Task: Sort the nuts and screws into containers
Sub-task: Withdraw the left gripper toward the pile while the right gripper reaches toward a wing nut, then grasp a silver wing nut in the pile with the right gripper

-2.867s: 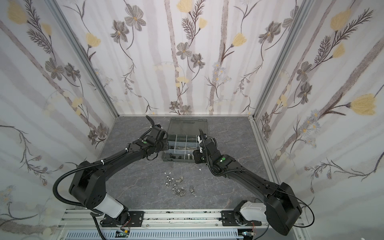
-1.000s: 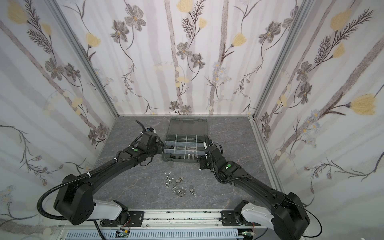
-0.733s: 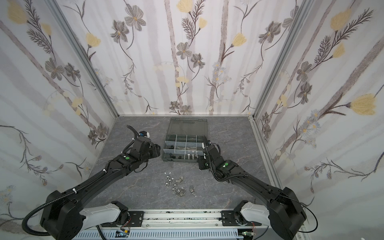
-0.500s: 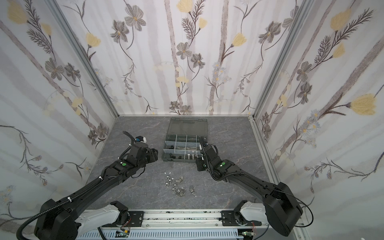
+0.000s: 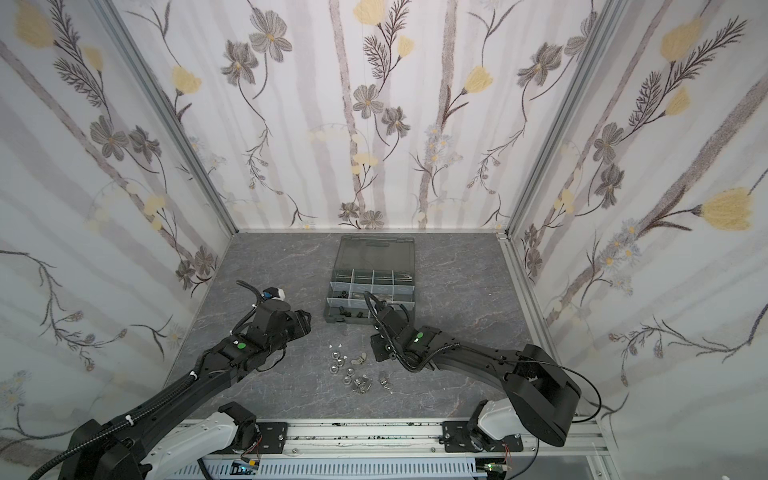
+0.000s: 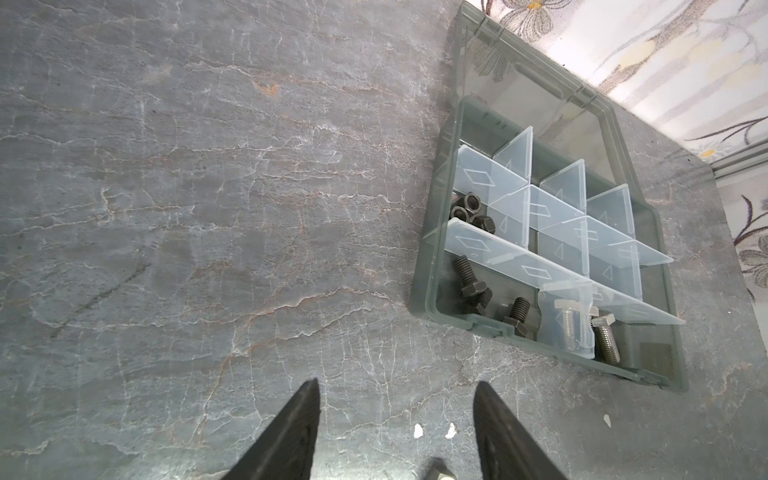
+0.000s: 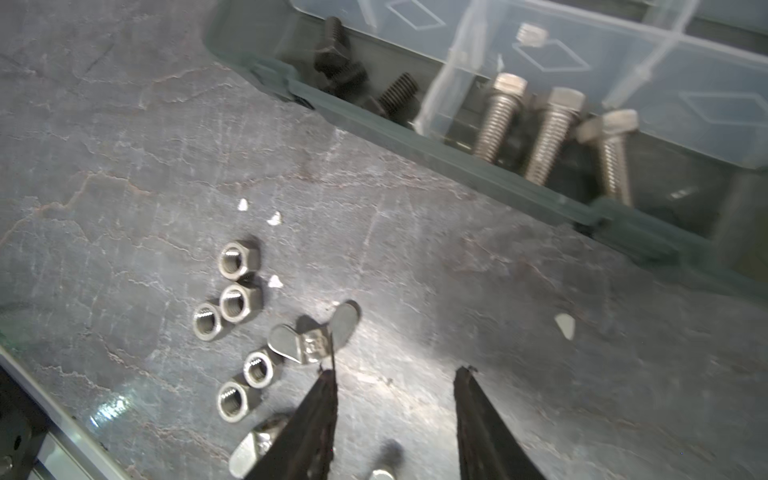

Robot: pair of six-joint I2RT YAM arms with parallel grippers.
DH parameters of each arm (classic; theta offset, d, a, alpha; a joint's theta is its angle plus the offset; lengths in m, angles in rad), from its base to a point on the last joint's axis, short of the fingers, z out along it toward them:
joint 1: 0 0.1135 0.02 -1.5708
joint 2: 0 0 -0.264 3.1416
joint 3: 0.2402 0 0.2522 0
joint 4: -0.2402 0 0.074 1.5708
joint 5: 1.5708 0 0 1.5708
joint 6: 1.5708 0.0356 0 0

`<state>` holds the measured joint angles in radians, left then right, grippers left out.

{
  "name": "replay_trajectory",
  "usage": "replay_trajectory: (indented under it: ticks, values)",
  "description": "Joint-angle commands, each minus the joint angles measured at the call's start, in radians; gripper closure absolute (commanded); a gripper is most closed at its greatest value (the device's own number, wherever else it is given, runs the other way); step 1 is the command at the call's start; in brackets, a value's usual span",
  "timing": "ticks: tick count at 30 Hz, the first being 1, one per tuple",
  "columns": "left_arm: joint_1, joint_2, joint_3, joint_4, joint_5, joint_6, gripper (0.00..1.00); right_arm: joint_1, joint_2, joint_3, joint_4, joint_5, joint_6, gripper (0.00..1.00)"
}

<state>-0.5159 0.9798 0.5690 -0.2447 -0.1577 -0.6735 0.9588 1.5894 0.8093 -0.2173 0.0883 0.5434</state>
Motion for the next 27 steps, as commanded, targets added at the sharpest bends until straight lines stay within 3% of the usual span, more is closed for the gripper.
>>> replay_trajectory:
  ticks: [1, 17, 27]
  values:
    - [0.001, -0.011, -0.009, 0.010, -0.003, -0.025, 0.38, 0.041, 0.063, 0.045, 0.017, 0.060, 0.053, 0.52]
    - [0.002, -0.070, -0.077, 0.013, 0.013, -0.063, 0.38, 0.126, 0.284, 0.188, -0.062, 0.121, 0.084, 0.43]
    - [0.002, -0.093, -0.100, 0.013, 0.025, -0.087, 0.38, 0.140, 0.334, 0.193, -0.100, 0.145, 0.091, 0.42]
